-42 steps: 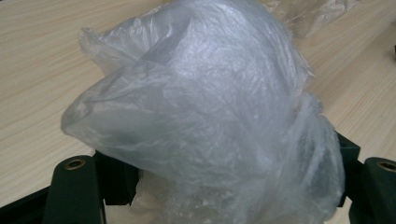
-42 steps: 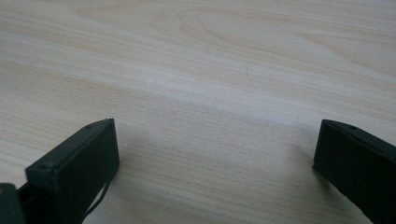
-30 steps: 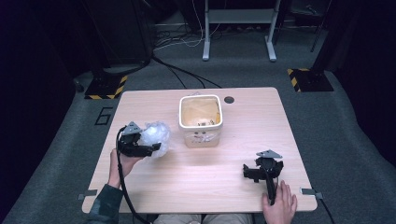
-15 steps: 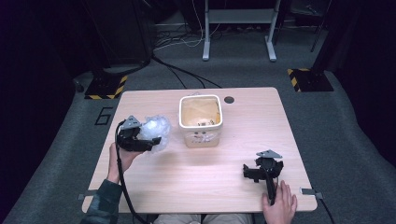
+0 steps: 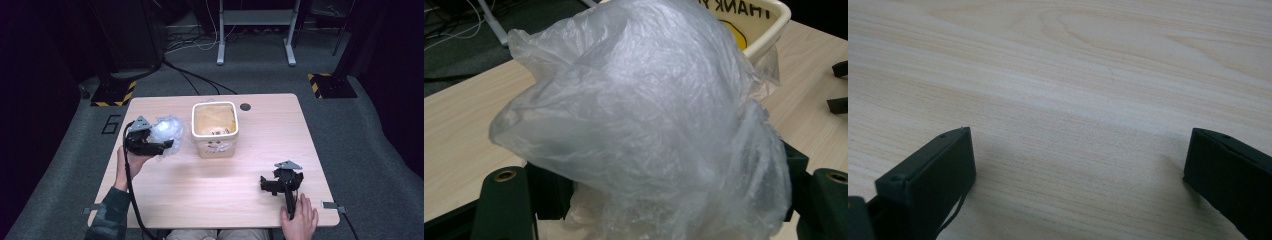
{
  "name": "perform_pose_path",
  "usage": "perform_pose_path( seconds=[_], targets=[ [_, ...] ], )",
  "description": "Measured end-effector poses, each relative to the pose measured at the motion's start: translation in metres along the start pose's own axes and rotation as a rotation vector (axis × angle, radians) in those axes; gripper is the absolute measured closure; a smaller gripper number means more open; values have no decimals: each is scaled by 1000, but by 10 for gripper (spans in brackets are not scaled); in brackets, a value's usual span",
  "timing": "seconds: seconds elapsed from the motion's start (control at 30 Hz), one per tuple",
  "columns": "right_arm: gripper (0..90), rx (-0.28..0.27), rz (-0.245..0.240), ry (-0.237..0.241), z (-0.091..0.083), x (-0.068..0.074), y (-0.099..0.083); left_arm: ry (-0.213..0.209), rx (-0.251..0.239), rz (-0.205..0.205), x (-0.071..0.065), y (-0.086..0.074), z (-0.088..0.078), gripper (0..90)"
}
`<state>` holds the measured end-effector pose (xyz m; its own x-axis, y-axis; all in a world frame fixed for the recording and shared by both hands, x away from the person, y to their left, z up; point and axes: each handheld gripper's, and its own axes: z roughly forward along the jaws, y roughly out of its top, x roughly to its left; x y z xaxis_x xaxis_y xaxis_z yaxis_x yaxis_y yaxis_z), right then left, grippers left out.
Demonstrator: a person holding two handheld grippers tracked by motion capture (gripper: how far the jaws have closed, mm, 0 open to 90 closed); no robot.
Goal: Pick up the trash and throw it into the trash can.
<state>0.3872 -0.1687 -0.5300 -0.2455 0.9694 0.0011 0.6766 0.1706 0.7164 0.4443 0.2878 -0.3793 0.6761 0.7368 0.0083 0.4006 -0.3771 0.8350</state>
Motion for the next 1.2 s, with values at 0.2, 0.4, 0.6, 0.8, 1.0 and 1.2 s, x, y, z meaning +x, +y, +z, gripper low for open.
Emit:
perform_pose_path(
  seconds=[0.2,0.4,0.6,0.8,1.0,1.2],
  targets=[
    [0,0,0,0,0,0,0,0,-14,14,-2,11,2,269],
    [0,0,0,0,0,0,0,-12,-25,19,-2,18,3,269],
    [0,0,0,0,0,0,0,-26,-27,23,-3,24,6,269],
    [0,0,0,0,0,0,0,-37,-43,18,-3,31,8,270],
    [0,0,0,0,0,0,0,-45,-40,24,-3,37,15,271],
    [0,0,-1,0,0,0,0,-61,-46,25,-3,45,22,271]
  ],
)
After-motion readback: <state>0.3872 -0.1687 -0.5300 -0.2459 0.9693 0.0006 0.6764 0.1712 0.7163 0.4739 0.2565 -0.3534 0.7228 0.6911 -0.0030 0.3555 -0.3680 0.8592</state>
